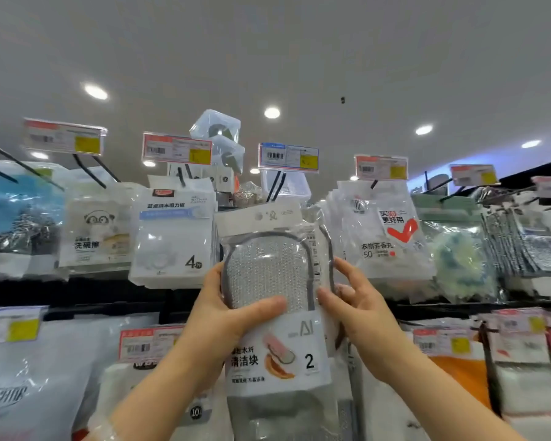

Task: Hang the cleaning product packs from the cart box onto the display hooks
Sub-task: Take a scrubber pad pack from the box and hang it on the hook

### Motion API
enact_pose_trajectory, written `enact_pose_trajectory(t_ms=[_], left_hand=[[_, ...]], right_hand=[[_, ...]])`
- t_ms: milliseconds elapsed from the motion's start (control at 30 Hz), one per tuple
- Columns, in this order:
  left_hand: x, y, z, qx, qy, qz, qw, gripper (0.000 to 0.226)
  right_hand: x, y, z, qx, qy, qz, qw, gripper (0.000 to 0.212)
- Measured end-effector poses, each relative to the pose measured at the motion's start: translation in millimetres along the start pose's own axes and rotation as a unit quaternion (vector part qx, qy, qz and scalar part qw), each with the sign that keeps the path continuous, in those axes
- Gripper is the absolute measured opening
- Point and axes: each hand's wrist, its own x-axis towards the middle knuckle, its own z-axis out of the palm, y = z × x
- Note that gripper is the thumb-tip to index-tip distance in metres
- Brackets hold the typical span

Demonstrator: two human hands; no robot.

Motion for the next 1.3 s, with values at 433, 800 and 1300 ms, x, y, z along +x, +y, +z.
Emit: enact_pose_trajectory(t_ms=[433,800,1300], left_hand=[[30.3,10.0,-41.8,0.034,0.103,0.047,0.993,0.081],[38.1,2.4,-27.9,0.029,0.091,0.031,0.995,0.083],[39.6,2.6,-10.9,0.061,0.063,0.031,0.996,0.092]], right_hand=[[64.6,11.0,-13.8,0.086,-0.010,0.005,0.996,0.053],[76.4,4.1,-17.8,0.106,-0.020,-0.005,0.994,0.055],[73.8,2.8,-22.9,0.106,-0.042,0.003,0.993,0.050]])
